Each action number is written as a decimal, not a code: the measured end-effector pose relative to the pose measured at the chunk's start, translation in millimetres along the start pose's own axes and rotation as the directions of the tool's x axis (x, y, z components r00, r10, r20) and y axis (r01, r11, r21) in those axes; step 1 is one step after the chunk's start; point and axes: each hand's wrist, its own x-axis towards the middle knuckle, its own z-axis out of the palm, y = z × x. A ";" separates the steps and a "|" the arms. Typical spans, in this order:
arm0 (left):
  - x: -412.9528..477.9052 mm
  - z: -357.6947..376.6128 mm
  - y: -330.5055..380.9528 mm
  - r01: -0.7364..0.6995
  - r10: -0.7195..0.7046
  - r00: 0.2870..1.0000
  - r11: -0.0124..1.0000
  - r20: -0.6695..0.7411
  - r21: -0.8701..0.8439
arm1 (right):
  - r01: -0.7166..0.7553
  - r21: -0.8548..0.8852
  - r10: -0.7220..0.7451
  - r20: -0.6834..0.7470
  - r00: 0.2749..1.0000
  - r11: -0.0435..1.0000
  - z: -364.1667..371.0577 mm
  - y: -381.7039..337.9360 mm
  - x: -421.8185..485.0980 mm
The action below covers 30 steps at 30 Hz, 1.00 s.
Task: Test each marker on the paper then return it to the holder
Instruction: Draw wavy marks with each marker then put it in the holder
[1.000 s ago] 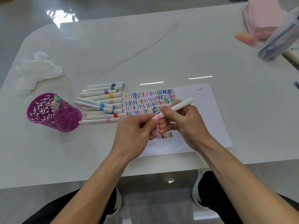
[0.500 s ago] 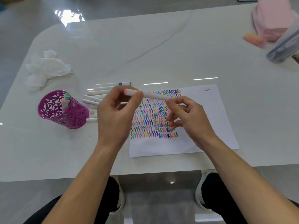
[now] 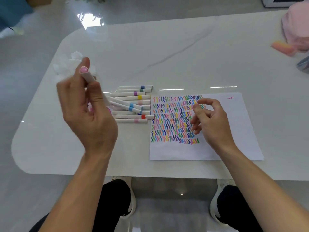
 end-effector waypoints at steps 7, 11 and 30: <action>13.6 -30.5 -17.7 0.116 -0.114 0.993 0.976 -0.022 0.182 | -0.001 -0.028 0.001 0.003 1.000 1.000 7.2 0.2 0.7; 10.1 -42.5 -29.7 0.209 -0.233 0.968 0.954 0.096 0.213 | -0.001 -0.029 0.001 0.012 1.000 1.000 13.6 -0.8 0.5; -1.2 -50.2 -47.5 0.083 -0.317 0.879 0.838 0.357 0.539 | -0.008 -0.032 0.008 -0.002 1.000 0.999 16.4 -0.2 2.9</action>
